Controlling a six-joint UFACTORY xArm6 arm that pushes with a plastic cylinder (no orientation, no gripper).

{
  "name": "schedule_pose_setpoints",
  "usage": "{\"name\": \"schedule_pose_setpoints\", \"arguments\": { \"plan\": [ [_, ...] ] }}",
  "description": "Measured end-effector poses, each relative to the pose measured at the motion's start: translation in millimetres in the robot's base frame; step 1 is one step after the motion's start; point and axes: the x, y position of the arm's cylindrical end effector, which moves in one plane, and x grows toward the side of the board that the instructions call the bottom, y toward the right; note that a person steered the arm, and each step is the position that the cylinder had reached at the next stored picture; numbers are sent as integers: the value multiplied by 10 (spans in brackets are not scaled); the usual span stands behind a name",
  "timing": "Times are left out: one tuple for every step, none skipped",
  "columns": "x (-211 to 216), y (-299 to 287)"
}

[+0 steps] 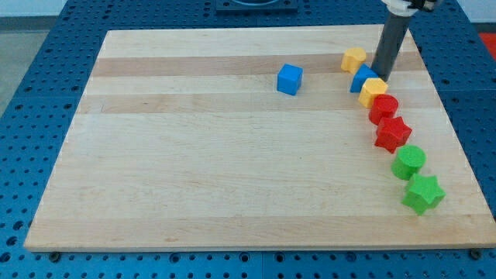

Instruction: Put the triangle on the left side of the hexagon

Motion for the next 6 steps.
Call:
{"name": "schedule_pose_setpoints", "arguments": {
  "plan": [
    [1,-83],
    [4,-275],
    [106,-462],
    [231,-606],
    [267,-687],
    [320,-687]
  ]
}}
